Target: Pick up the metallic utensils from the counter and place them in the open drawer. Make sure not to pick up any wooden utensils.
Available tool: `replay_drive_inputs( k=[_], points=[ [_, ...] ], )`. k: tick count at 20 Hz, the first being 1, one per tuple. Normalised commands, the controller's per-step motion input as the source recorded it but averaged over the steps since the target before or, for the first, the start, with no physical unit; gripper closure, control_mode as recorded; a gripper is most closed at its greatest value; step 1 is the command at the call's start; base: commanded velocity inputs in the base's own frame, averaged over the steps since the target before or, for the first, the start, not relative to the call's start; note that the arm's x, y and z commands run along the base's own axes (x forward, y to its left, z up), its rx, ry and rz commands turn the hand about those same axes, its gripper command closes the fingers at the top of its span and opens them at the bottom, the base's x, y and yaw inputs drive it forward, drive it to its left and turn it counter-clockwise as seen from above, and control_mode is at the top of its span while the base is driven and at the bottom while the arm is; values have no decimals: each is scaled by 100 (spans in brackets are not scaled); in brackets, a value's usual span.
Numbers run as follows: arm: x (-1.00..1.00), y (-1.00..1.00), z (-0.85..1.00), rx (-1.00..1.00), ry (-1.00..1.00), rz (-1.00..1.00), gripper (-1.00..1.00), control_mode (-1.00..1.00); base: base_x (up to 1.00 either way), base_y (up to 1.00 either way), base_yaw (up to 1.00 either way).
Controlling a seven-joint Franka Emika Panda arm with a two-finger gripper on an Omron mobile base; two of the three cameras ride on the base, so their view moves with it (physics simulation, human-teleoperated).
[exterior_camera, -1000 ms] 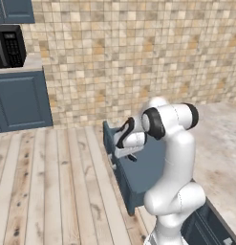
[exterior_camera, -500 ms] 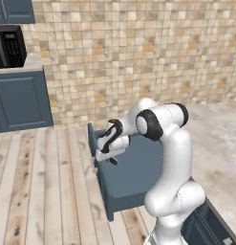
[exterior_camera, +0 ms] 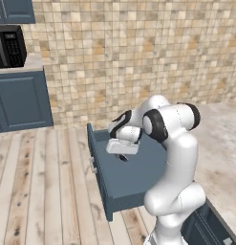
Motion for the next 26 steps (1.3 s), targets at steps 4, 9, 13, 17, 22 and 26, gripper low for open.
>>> replay_drive_inputs(
  k=[4, 9, 13, 17, 22, 26],
  points=[
    [-2, -52, 16, 6, 0, -16, 100, -100, 0, 0, 0],
    [0, -32, 0, 0, -9, -11, 100, -100, 0, 0, 0],
    [-8, 4, 23, -7, 0, -22, 100, -100, 0, 0, 0],
    [-1, 8, 23, -13, 0, -24, 100, -100, 0, 0, 0],
    [-5, 7, 25, -23, 0, -22, 100, -100, 0, 0, 0],
    [0, 0, 23, -19, 2, -16, 100, -100, 0, 0, 0]
  ],
)
